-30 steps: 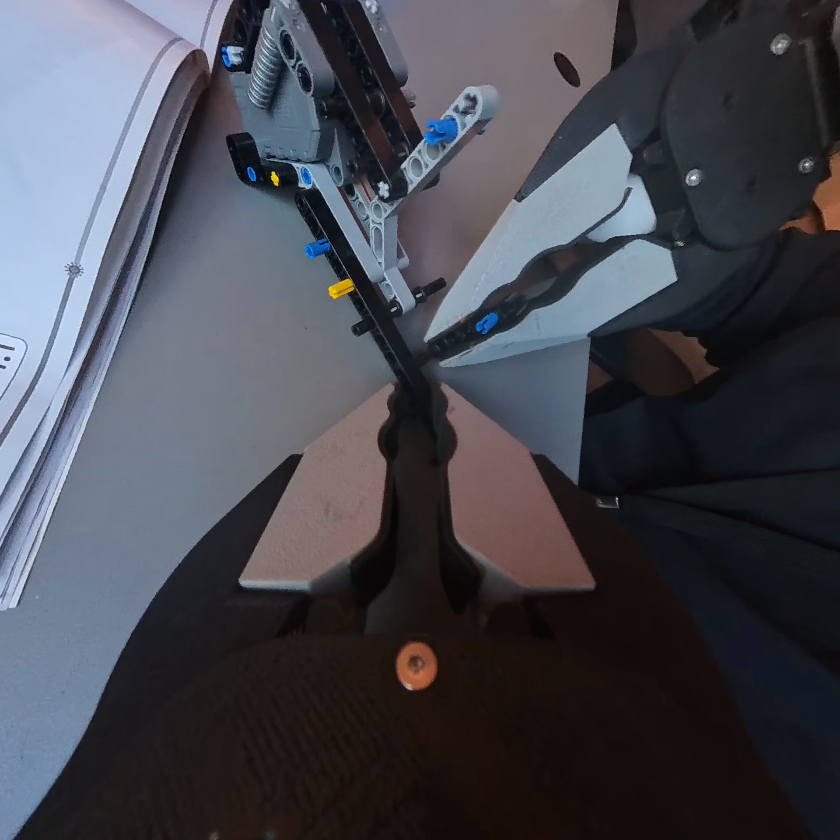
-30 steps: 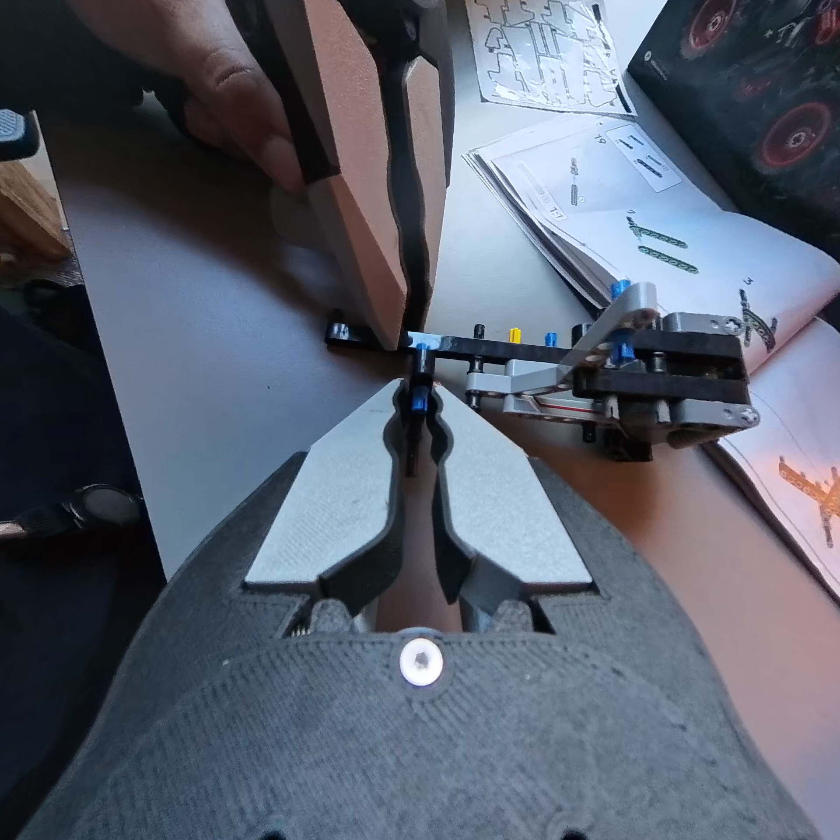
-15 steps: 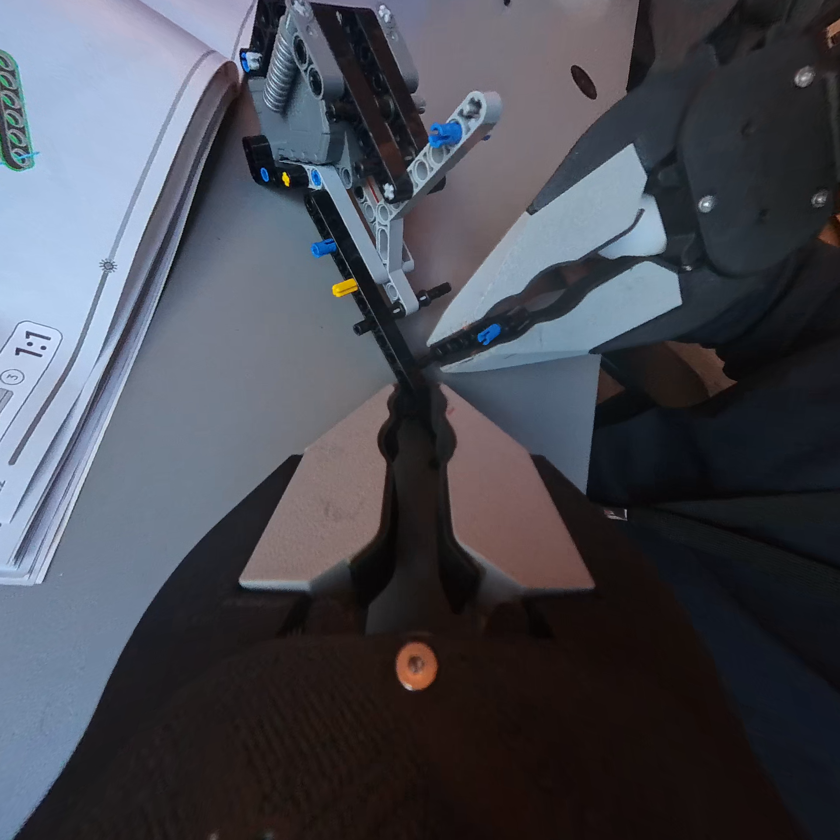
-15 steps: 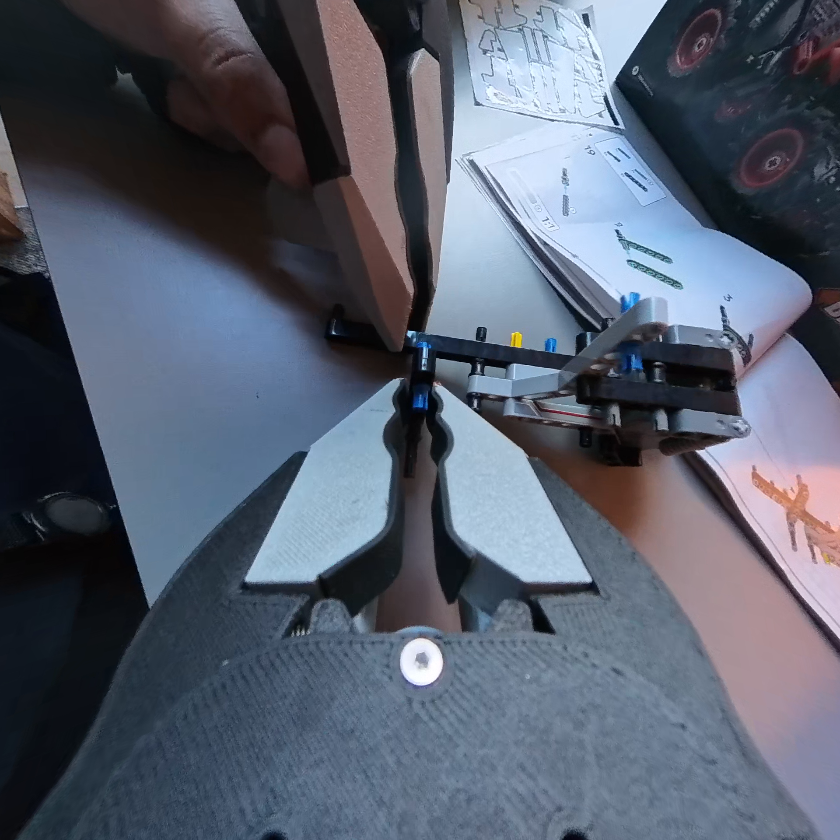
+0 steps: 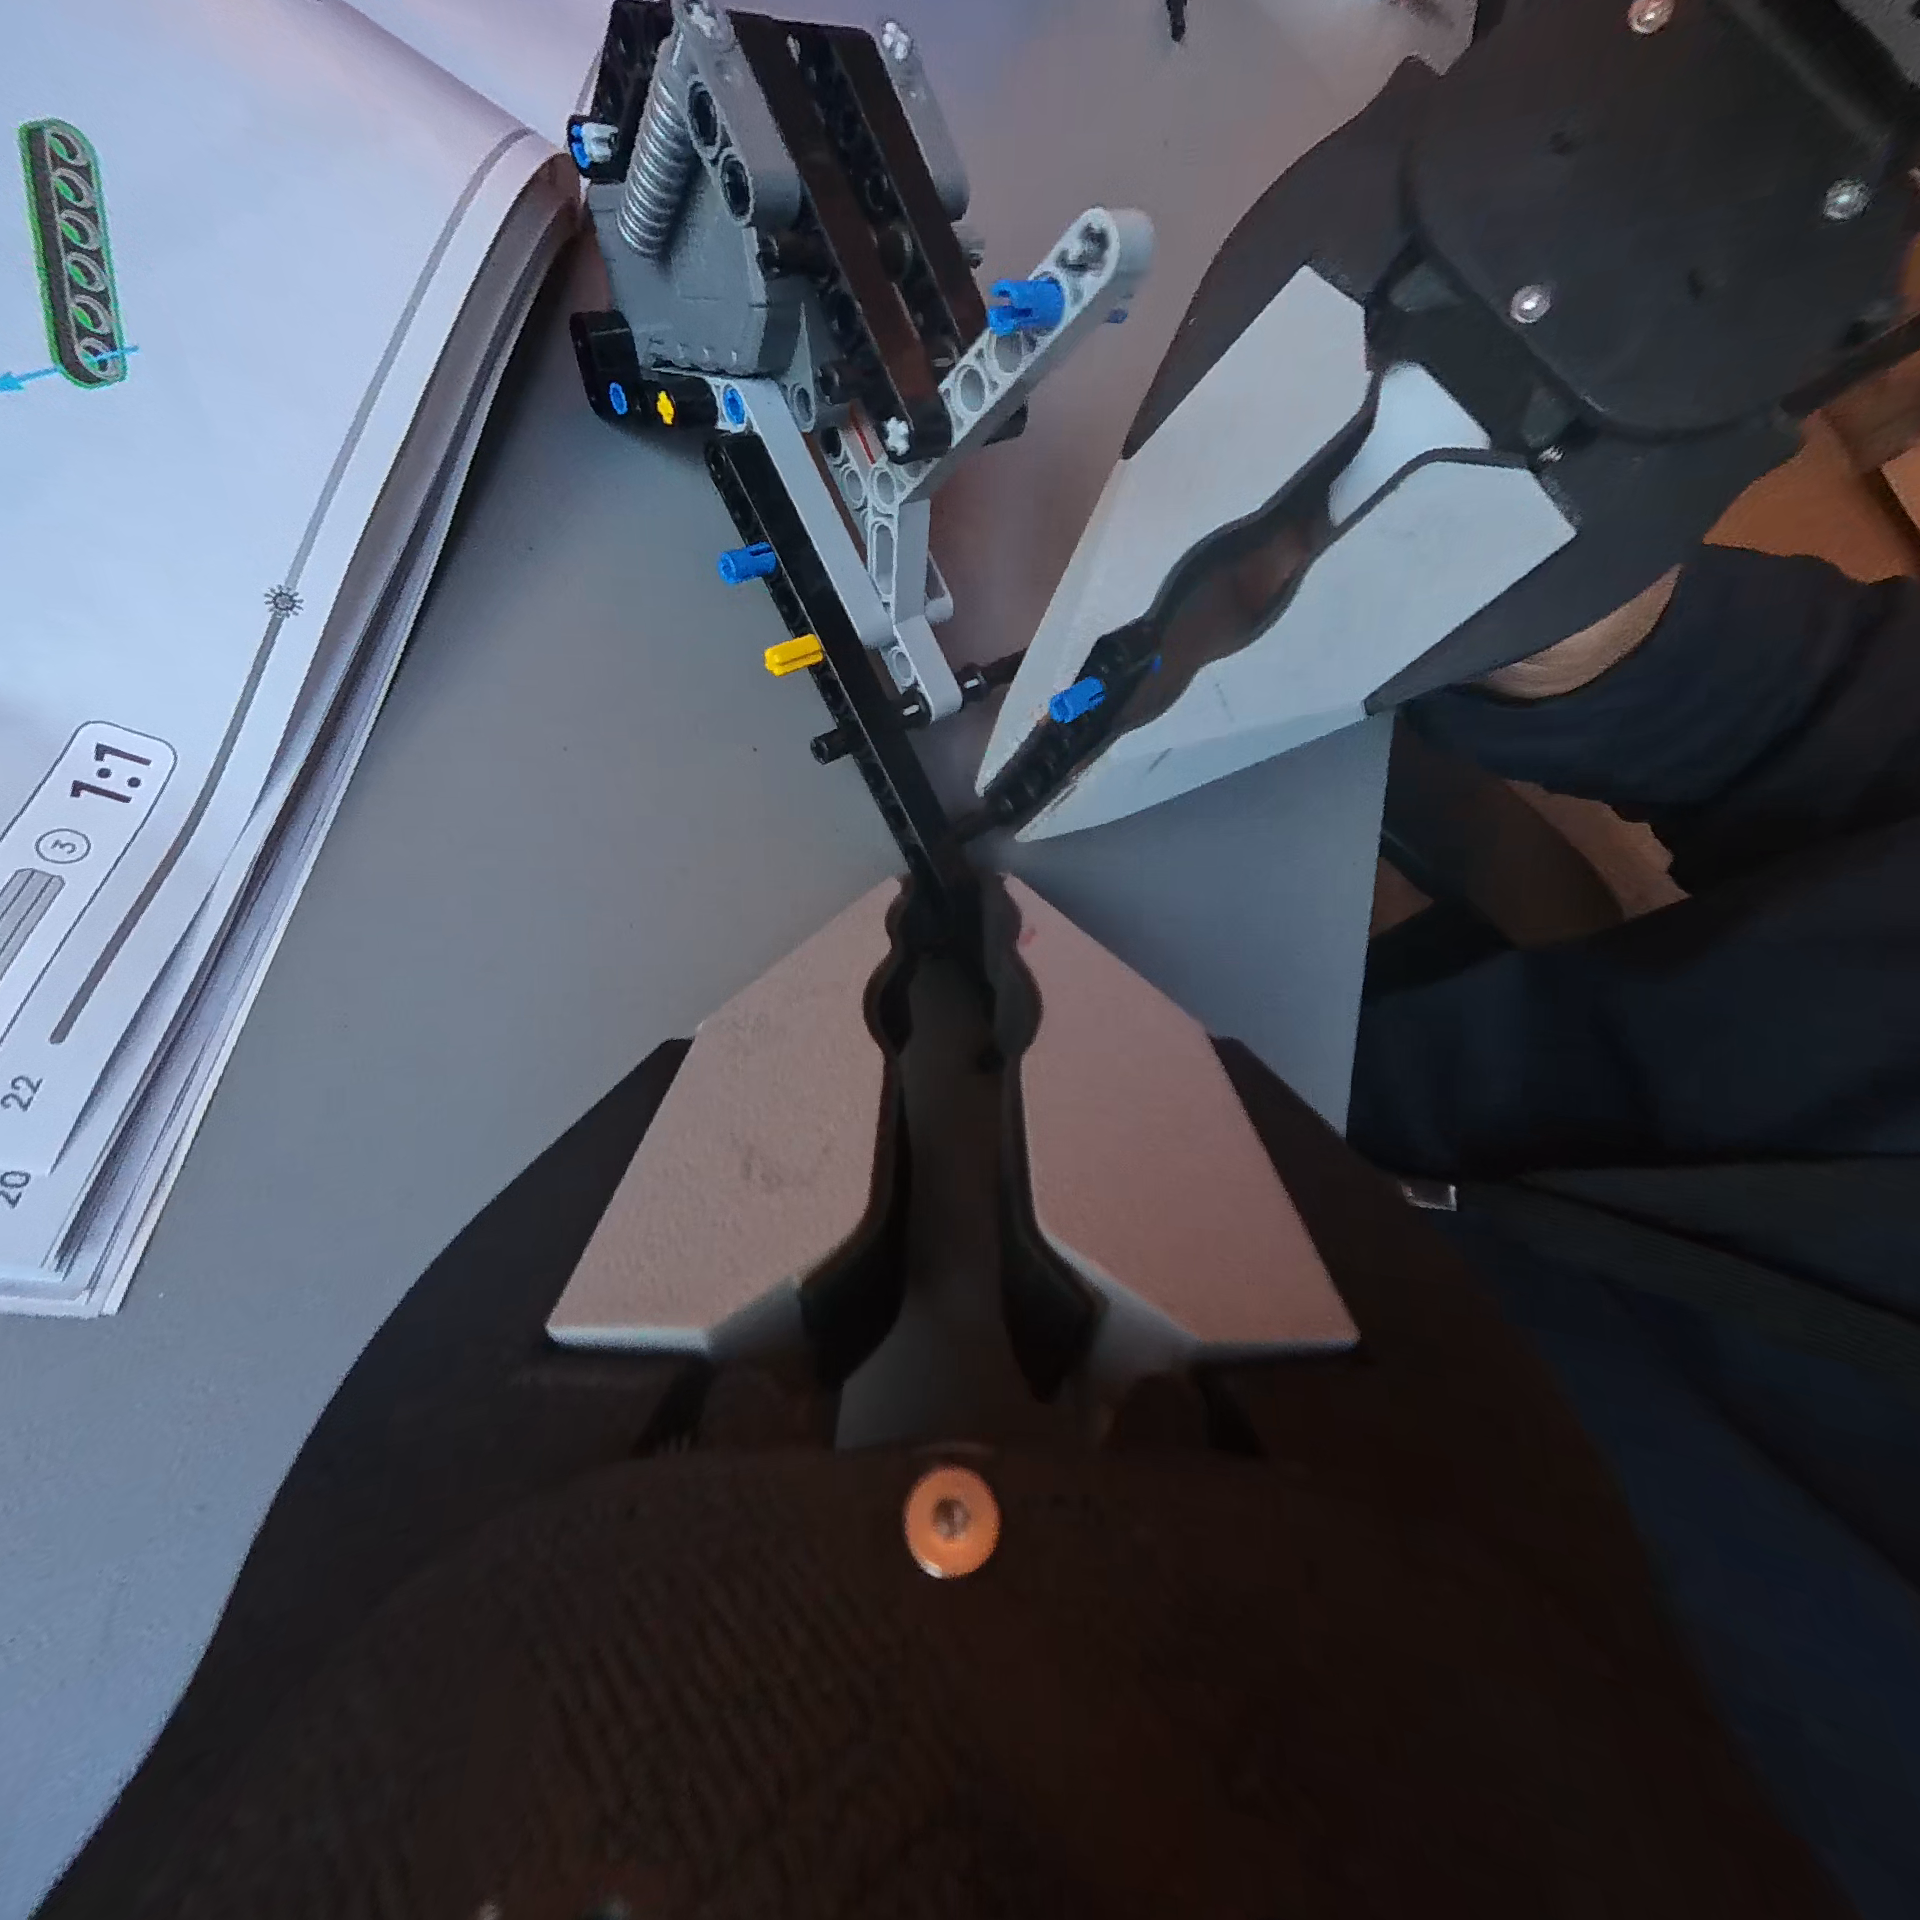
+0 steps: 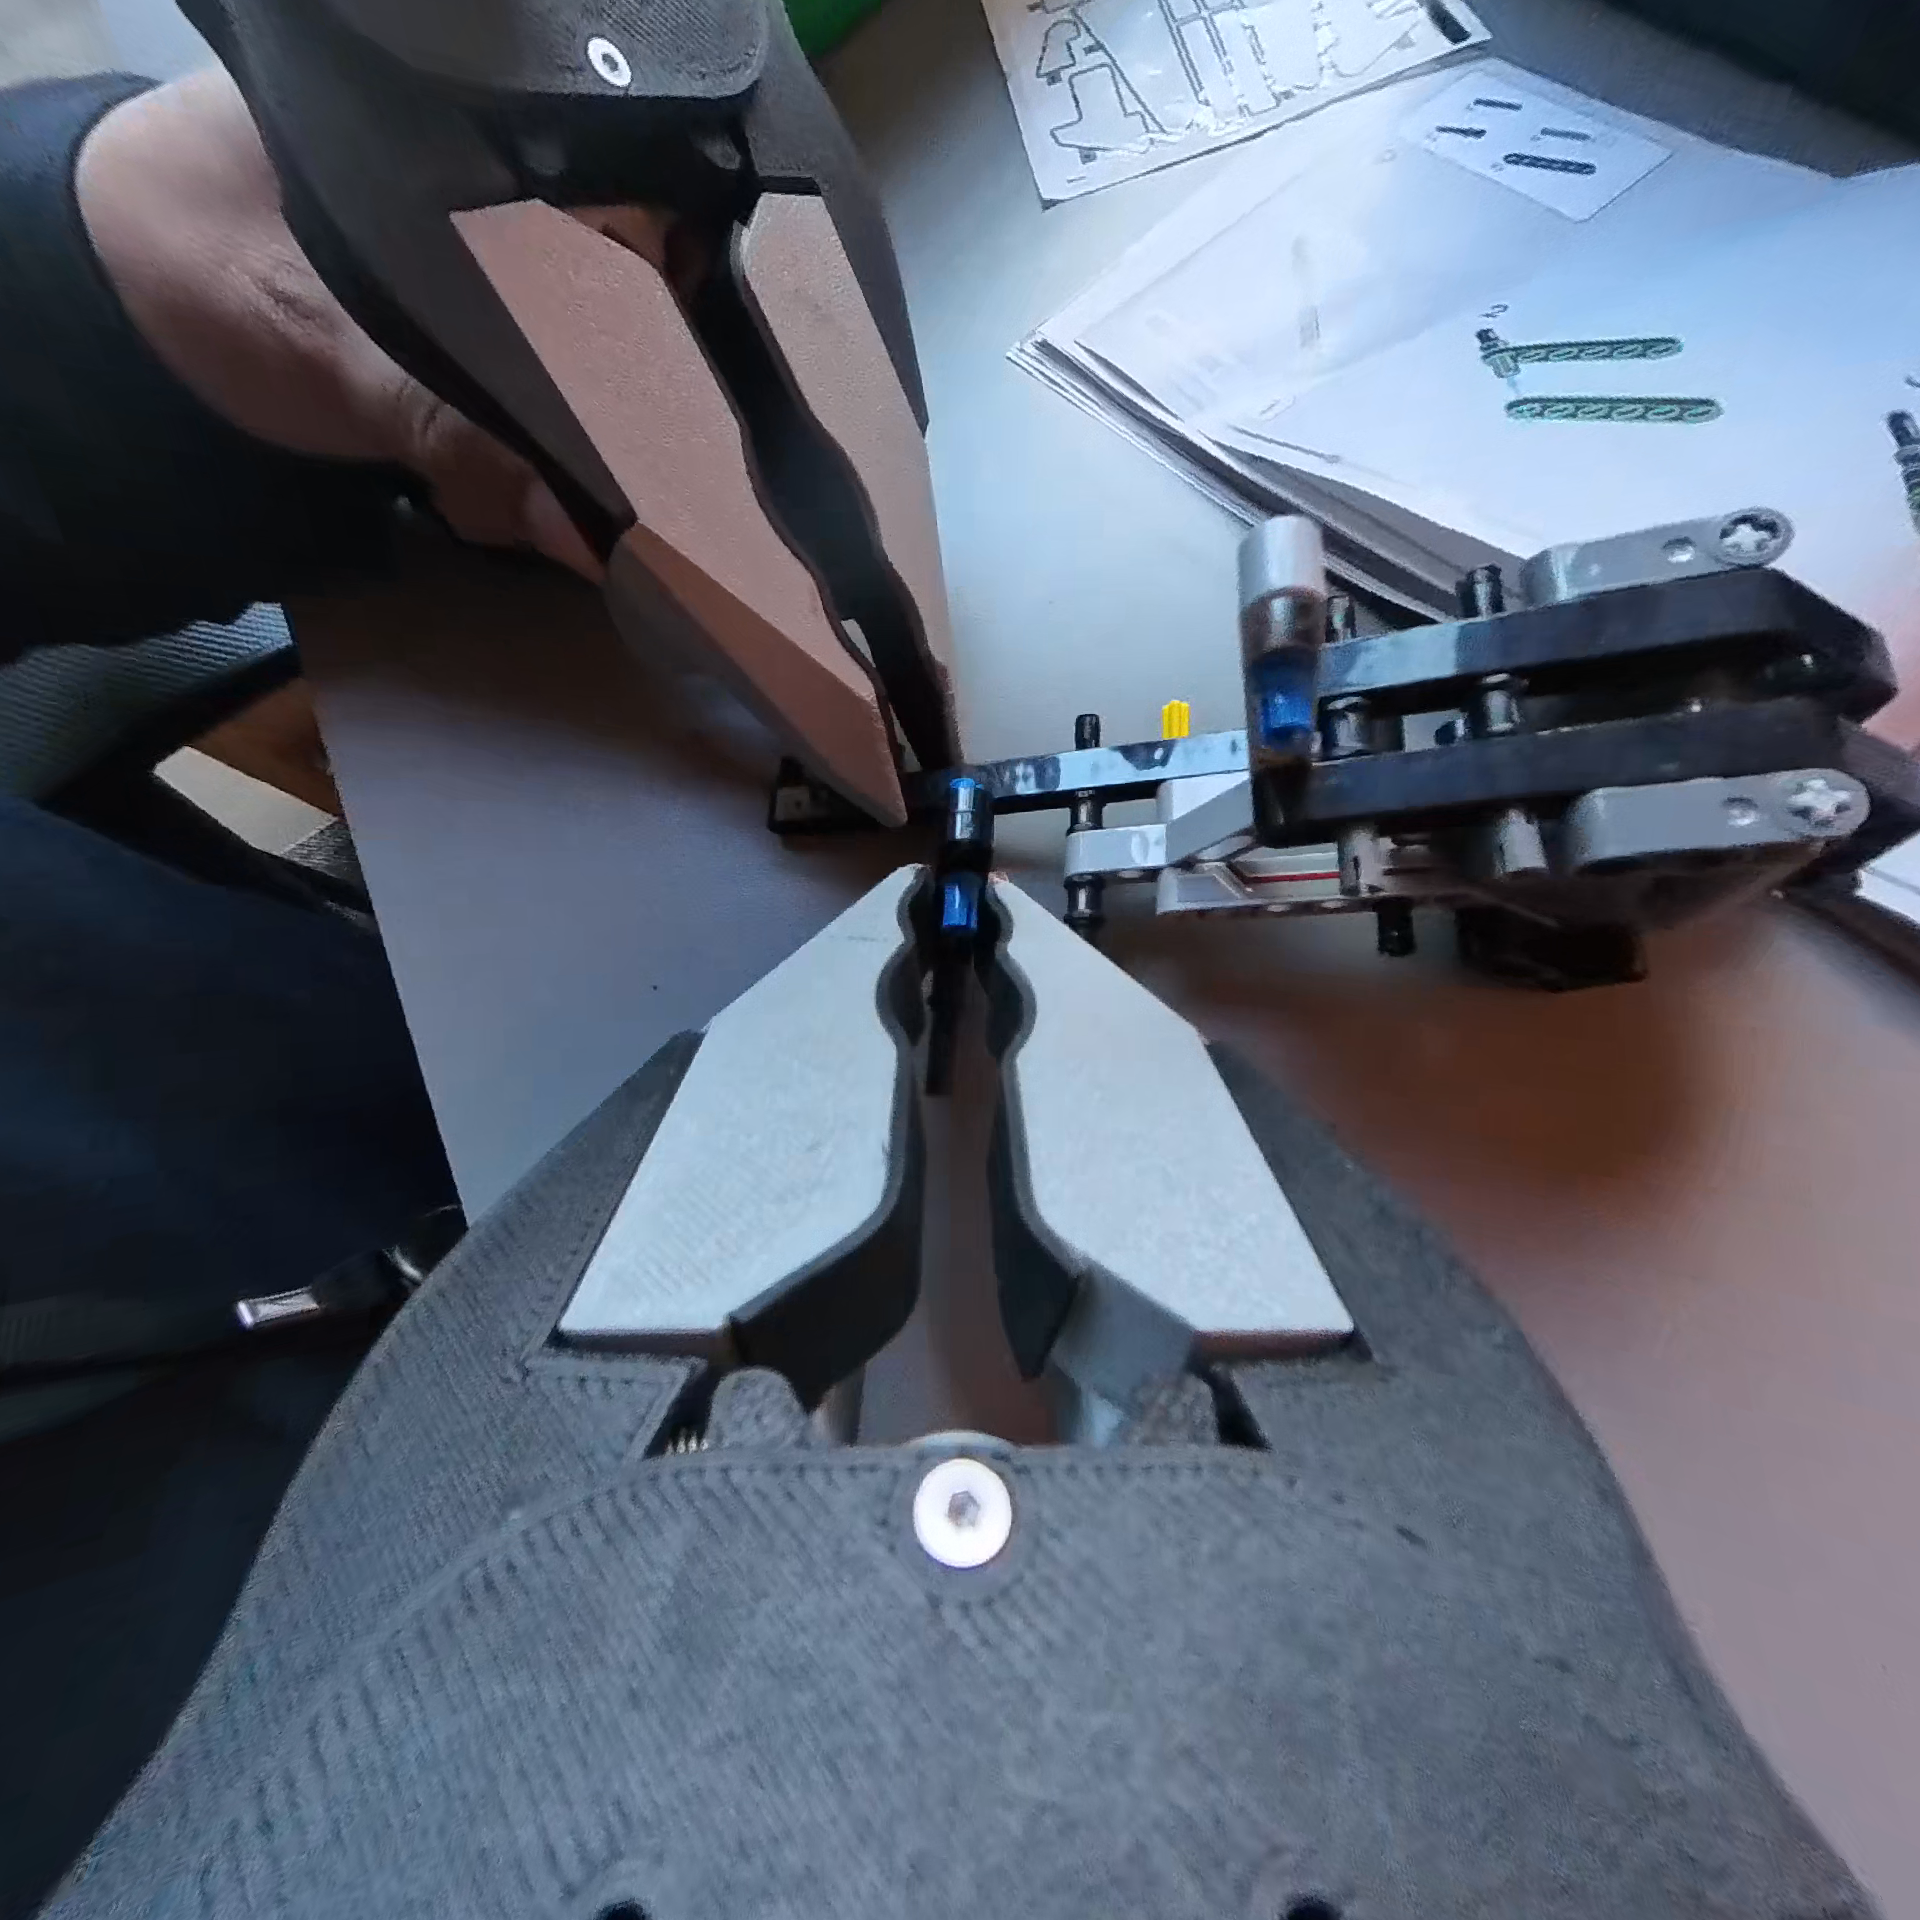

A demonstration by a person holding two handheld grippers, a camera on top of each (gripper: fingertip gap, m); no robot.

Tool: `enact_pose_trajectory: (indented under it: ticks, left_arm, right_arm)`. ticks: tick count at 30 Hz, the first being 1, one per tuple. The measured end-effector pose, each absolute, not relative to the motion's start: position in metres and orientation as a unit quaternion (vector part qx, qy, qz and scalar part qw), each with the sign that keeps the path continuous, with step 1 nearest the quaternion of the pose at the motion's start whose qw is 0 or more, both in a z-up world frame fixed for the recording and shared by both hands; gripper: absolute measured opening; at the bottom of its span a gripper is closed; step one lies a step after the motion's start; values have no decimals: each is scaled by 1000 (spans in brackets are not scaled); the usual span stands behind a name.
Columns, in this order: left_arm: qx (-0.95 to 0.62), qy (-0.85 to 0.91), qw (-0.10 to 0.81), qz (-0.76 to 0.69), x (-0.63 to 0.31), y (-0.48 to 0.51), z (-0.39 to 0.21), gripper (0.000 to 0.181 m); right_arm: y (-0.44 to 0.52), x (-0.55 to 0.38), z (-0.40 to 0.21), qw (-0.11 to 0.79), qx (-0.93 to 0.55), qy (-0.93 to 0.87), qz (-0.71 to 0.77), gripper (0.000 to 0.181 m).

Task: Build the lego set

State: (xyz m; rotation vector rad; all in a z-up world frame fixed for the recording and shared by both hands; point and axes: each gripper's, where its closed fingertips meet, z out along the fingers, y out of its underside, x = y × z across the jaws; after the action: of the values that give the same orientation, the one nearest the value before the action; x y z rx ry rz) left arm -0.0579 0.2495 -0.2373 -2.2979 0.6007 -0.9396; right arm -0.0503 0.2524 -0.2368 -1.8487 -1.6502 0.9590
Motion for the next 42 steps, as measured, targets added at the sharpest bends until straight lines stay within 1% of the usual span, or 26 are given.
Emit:
enact_pose_trajectory:
  ticks: [3,7,10,11,12,14,16,19,22,24,28,33,35,36,38,40,42]
  left_arm:
    - [-862,223,290,-351,-59,250,-237,10]
    - [-863,220,294,-347,-60,251,-237,10]
    - [-863,221,295,-345,-60,251,-238,10]
    - [-864,219,295,-344,-60,252,-238,10]
    - [-863,218,295,-347,-60,252,-237,10]
    - [-861,223,292,-350,-58,251,-237,11]
    - [-860,229,289,-352,-54,250,-238,11]
    - [-859,226,285,-360,-54,249,-238,10]
    - [-857,226,286,-363,-53,250,-237,10]
    - [-857,224,287,-365,-54,250,-237,10]
    - [-858,217,288,-367,-55,251,-237,9]
    - [-855,220,278,-379,-52,250,-237,10]
    - [-850,227,288,-378,-52,249,-234,9]
    - [-842,232,300,-384,-51,248,-229,9]
    - [-825,235,332,-392,-52,249,-218,20]
    - [-806,250,359,-399,-51,246,-206,21]
    - [-789,277,361,-412,-42,240,-199,20]
  right_arm:
    - [253,-51,-238,272,-664,-623,313,5]
    - [257,-51,-238,361,-599,-682,215,5]
    - [259,-51,-237,424,-526,-730,103,5]
    - [259,-52,-238,423,-531,-727,108,5]
    - [258,-52,-237,395,-563,-707,165,5]
    - [258,-51,-232,303,-629,-647,307,5]
    - [257,-55,-223,266,-648,-606,377,4]
    - [257,-59,-220,258,-657,-588,395,5]
    - [257,-51,-229,278,-656,-610,348,5]
    - [261,-48,-229,315,-647,-620,313,5]
    - [261,-47,-231,326,-642,-628,295,5]
    - [256,-37,-233,287,-660,-611,330,5]
    - [258,-33,-230,296,-660,-606,331,5]
    - [259,-33,-223,307,-655,-597,347,5]
    - [252,-32,-208,290,-646,-569,418,5]
    - [247,-31,-195,260,-635,-534,495,4]
    - [240,-29,-183,229,-616,-505,560,5]
